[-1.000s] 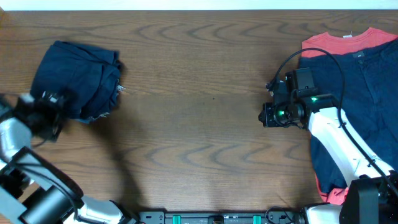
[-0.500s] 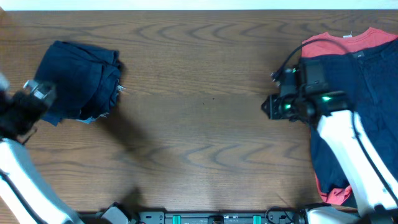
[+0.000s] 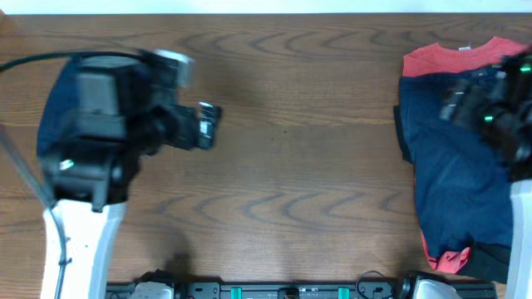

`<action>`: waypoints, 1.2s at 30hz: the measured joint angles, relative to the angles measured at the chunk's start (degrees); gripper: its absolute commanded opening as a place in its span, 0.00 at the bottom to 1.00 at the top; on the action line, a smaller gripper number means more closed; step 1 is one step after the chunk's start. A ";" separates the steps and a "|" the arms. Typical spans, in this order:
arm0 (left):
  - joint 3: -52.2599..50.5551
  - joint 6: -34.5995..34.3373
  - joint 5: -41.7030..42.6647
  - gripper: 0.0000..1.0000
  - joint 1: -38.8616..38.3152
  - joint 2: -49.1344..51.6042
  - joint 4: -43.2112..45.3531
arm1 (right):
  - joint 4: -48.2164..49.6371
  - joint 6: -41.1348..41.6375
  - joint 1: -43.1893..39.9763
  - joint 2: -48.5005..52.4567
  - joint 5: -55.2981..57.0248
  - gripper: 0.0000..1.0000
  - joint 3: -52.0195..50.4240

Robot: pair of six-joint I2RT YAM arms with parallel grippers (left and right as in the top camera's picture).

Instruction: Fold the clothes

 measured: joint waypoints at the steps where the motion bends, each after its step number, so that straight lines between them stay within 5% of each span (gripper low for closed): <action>1: 0.00 0.15 -1.44 0.98 -1.79 0.72 -0.61 | -0.15 0.02 -2.21 1.07 -0.07 0.82 0.00; 13: 0.00 0.81 -8.09 0.98 -6.95 5.73 -2.25 | -3.28 -3.76 -7.13 6.14 -10.03 0.73 -0.04; 19: 0.00 0.92 -8.70 0.98 -6.95 5.73 -2.25 | -3.61 -8.20 -6.43 4.11 -17.49 0.90 -0.07; 20: 0.00 0.92 -8.74 0.98 -6.95 5.73 -2.25 | -3.58 -8.50 -6.01 3.34 -18.53 0.99 -0.09; 36: 0.00 0.92 -9.05 0.98 -6.95 5.73 -2.27 | -7.76 0.72 3.78 -11.06 -22.45 0.99 -0.13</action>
